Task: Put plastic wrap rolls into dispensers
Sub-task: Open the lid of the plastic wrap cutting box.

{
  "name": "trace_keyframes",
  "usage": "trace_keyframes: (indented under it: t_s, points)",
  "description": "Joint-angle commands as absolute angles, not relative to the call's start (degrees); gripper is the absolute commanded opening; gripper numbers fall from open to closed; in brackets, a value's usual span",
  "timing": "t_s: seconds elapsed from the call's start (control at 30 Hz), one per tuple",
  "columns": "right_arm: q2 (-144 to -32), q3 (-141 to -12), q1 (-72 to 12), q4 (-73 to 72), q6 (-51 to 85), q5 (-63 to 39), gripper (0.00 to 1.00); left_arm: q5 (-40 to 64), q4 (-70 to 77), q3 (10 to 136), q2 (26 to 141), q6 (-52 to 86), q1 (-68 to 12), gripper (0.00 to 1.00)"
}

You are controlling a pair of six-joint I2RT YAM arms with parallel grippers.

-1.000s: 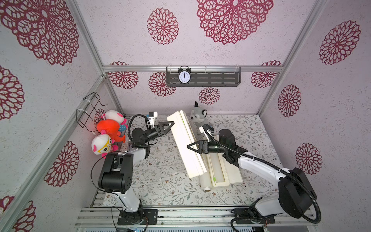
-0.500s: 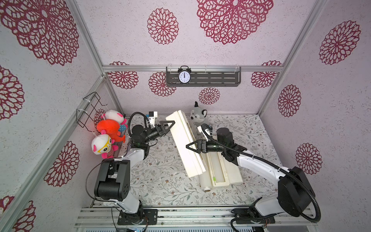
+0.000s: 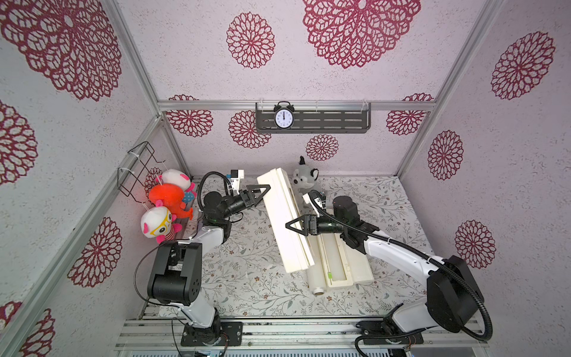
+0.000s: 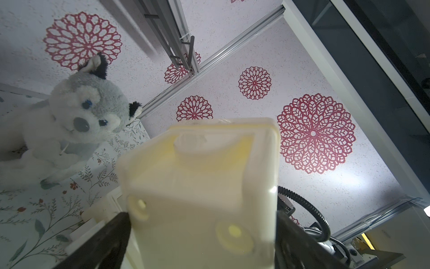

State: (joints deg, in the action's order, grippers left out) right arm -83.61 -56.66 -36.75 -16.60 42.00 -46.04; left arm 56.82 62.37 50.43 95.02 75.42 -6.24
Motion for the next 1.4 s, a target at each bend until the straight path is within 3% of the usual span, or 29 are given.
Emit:
trace_keyframes:
  t_s: [0.0, 0.27, 0.53, 0.67, 0.8, 1.13, 1.37]
  points:
    - [-83.69, -58.73, -38.07, -23.34, 43.16, -52.95, 0.75, 62.17, 71.02, 50.97, 94.04, 78.9, -8.44, 0.98]
    - [-84.54, -57.66, -37.88, -30.01, 48.12, -56.14, 0.75, 63.94, 81.36, 49.1, 96.33, 85.48, -7.87, 0.98]
    - [-84.9, -57.93, -37.14, -24.59, 45.77, -53.4, 0.74, 60.52, 80.3, 48.08, 95.1, 86.69, -3.99, 0.98]
    - [-84.64, -58.39, -37.08, -20.66, 42.88, -50.31, 0.74, 58.98, 71.5, 48.24, 93.72, 82.73, -2.55, 1.0]
    - [-84.88, -59.81, -38.0, -16.24, 39.05, -48.8, 0.74, 58.53, 65.74, 49.38, 93.33, 79.63, -3.03, 0.94]
    - [-87.48, -60.87, -38.19, -20.4, 40.47, -52.14, 0.77, 59.06, 70.04, 49.06, 95.27, 81.99, -5.35, 0.8]
    - [-88.67, -63.99, -38.06, -18.44, 37.93, -51.72, 0.91, 59.52, 70.09, 45.98, 95.6, 81.03, -7.14, 0.77]
